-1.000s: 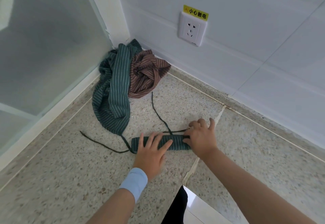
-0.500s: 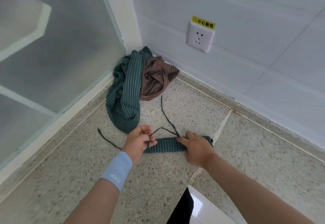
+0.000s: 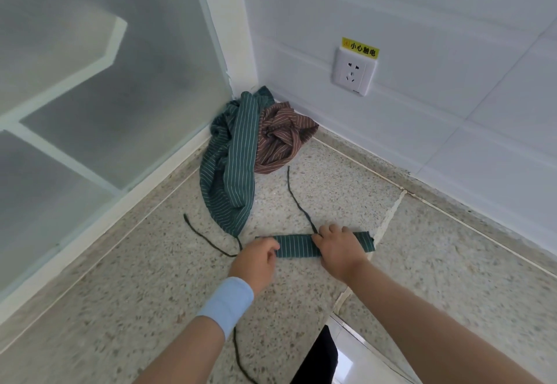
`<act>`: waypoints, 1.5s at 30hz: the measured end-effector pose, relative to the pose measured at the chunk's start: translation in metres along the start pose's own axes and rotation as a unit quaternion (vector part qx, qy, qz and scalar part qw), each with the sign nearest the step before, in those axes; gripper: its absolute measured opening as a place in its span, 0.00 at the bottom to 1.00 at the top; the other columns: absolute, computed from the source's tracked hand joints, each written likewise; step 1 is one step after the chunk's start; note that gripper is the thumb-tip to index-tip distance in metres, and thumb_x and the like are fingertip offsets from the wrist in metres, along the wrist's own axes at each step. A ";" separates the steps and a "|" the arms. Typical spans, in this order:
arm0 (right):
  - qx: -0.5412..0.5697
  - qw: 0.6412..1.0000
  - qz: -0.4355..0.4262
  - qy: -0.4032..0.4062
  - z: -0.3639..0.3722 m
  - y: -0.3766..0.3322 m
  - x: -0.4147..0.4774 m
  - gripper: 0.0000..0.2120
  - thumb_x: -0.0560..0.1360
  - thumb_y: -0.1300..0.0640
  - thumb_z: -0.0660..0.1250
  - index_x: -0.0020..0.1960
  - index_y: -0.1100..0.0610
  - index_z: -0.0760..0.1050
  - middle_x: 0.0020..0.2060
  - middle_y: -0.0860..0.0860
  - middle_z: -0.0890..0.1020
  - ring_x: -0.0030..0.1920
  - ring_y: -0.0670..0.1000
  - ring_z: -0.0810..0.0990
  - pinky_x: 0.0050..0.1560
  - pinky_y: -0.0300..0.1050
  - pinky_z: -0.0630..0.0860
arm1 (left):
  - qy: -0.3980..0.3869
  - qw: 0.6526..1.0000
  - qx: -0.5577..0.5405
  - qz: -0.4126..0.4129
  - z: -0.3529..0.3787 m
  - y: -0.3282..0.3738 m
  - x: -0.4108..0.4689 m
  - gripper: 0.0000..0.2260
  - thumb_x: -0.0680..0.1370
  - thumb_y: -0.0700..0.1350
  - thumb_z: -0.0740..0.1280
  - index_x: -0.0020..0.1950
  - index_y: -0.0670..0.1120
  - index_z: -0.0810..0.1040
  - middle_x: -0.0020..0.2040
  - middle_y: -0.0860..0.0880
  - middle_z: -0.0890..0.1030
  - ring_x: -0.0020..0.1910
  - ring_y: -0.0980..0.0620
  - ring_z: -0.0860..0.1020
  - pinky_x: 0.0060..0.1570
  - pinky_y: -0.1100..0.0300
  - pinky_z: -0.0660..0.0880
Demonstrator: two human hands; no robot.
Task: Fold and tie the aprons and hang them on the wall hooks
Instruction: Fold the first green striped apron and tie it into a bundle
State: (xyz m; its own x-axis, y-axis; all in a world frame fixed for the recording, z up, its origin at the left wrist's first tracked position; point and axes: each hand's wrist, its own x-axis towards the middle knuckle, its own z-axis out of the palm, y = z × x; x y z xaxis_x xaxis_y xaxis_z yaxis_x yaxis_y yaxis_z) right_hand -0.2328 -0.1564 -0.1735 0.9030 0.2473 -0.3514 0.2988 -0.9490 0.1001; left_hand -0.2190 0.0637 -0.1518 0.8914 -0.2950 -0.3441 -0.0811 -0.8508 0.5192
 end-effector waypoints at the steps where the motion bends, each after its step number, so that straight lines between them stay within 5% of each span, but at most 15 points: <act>1: -0.015 1.000 -0.001 0.004 0.000 -0.001 0.000 0.19 0.78 0.52 0.61 0.68 0.56 0.69 0.60 0.56 0.75 0.58 0.59 0.73 0.58 0.54 0.70 | 0.037 0.997 0.009 0.062 0.001 0.006 0.002 0.13 0.80 0.42 0.62 0.63 0.49 0.77 0.60 0.53 0.76 0.57 0.54 0.74 0.60 0.60 0.73; 3: -0.031 0.999 0.000 0.009 0.000 -0.004 -0.001 0.20 0.79 0.52 0.61 0.69 0.57 0.69 0.60 0.57 0.77 0.60 0.60 0.73 0.60 0.56 0.69 | 0.022 0.986 0.073 0.150 0.011 0.014 0.008 0.21 0.80 0.41 0.63 0.74 0.48 0.69 0.73 0.52 0.69 0.71 0.52 0.67 0.72 0.57 0.63; 6: -0.030 0.999 -0.010 0.023 0.004 -0.008 -0.003 0.20 0.79 0.54 0.60 0.69 0.59 0.69 0.59 0.57 0.78 0.58 0.60 0.74 0.61 0.56 0.68 | -0.048 0.971 0.177 0.155 0.030 0.015 0.021 0.28 0.81 0.42 0.61 0.79 0.49 0.57 0.79 0.51 0.59 0.77 0.50 0.59 0.75 0.53 0.56; 10: -0.021 0.999 -0.018 0.038 0.016 -0.009 -0.007 0.21 0.77 0.54 0.63 0.68 0.59 0.72 0.58 0.56 0.79 0.57 0.59 0.75 0.64 0.60 0.68 | -0.043 0.964 0.232 0.123 0.047 0.012 0.031 0.27 0.79 0.42 0.61 0.78 0.50 0.60 0.74 0.50 0.66 0.70 0.49 0.66 0.64 0.52 0.69; 16: 0.012 0.999 -0.023 0.036 0.007 -0.004 -0.001 0.18 0.77 0.59 0.62 0.66 0.58 0.71 0.59 0.58 0.73 0.59 0.60 0.73 0.62 0.55 0.71 | -0.049 0.946 0.290 0.136 0.045 0.032 0.039 0.21 0.76 0.39 0.66 0.68 0.44 0.70 0.62 0.45 0.70 0.58 0.46 0.71 0.48 0.54 0.73; 21: 0.155 0.981 -0.040 0.110 -0.018 0.021 0.002 0.23 0.74 0.59 0.66 0.69 0.53 0.73 0.57 0.52 0.81 0.58 0.56 0.78 0.67 0.53 0.65 | -0.128 0.991 -0.019 0.031 0.013 0.037 0.036 0.11 0.75 0.42 0.63 0.57 0.47 0.77 0.50 0.48 0.80 0.47 0.49 0.79 0.50 0.52 0.78; 25: 0.208 0.935 0.012 0.286 -0.046 0.033 -0.013 0.25 0.71 0.60 0.74 0.67 0.52 0.75 0.63 0.53 0.77 0.63 0.56 0.75 0.71 0.57 0.66 | -0.211 0.955 -0.202 -0.050 -0.033 0.050 0.031 0.10 0.75 0.41 0.64 0.54 0.47 0.81 0.49 0.47 0.84 0.45 0.51 0.81 0.47 0.58 0.80; 28: 0.202 0.914 0.014 0.352 -0.074 0.033 -0.028 0.24 0.74 0.62 0.72 0.68 0.50 0.74 0.71 0.53 0.72 0.71 0.59 0.69 0.73 0.59 0.63 | -0.223 0.929 -0.284 -0.078 -0.064 0.058 0.020 0.12 0.72 0.39 0.64 0.52 0.46 0.82 0.46 0.47 0.84 0.44 0.49 0.82 0.50 0.54 0.79; 31: 0.222 0.937 -0.055 0.264 -0.096 0.030 -0.042 0.32 0.72 0.66 0.66 0.75 0.51 0.69 0.75 0.52 0.69 0.76 0.55 0.63 0.77 0.60 0.58 | -0.255 0.893 -0.359 -0.095 -0.086 0.066 0.011 0.13 0.73 0.35 0.62 0.53 0.42 0.81 0.45 0.45 0.81 0.44 0.48 0.80 0.47 0.55 0.78; 34: 0.298 0.943 -0.063 0.135 -0.121 0.023 -0.064 0.39 0.71 0.54 0.62 0.80 0.51 0.56 0.77 0.50 0.63 0.78 0.49 0.58 0.79 0.56 0.47 | -0.261 0.876 -0.398 -0.081 -0.104 0.078 -0.003 0.14 0.74 0.33 0.61 0.55 0.41 0.80 0.46 0.43 0.80 0.45 0.47 0.79 0.48 0.55 0.76; 36: 0.332 0.935 -0.060 0.110 -0.136 0.017 -0.076 0.41 0.72 0.45 0.66 0.80 0.49 0.53 0.74 0.47 0.67 0.72 0.46 0.64 0.77 0.48 0.51 | -0.261 0.876 -0.401 -0.064 -0.116 0.087 -0.013 0.15 0.73 0.34 0.61 0.58 0.38 0.79 0.48 0.42 0.79 0.46 0.47 0.78 0.49 0.54 0.75; 40: 0.390 0.904 -0.019 0.176 -0.152 0.006 -0.082 0.35 0.70 0.48 0.75 0.73 0.47 0.64 0.62 0.44 0.76 0.59 0.44 0.75 0.62 0.41 0.73 | -0.270 0.876 -0.397 -0.033 -0.135 0.109 -0.030 0.17 0.76 0.32 0.60 0.65 0.34 0.73 0.48 0.41 0.78 0.44 0.47 0.78 0.48 0.53 0.76; 45: 0.490 0.836 0.050 0.242 -0.182 0.006 -0.091 0.15 0.76 0.61 0.70 0.60 0.48 0.79 0.50 0.46 0.82 0.48 0.44 0.80 0.49 0.32 0.73 | -0.223 0.876 -0.426 0.030 -0.154 0.125 -0.047 0.18 0.77 0.30 0.66 0.66 0.38 0.72 0.56 0.41 0.81 0.52 0.44 0.81 0.57 0.49 0.78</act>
State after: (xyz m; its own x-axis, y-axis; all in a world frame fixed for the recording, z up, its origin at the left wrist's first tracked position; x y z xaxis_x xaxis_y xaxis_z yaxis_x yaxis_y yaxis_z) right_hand -0.2566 -0.1487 0.0283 0.9984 -0.0182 0.0542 0.0314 -0.6163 -0.7869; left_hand -0.2019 0.0384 0.0496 0.6182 -0.6300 -0.4701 0.4103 -0.2515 0.8766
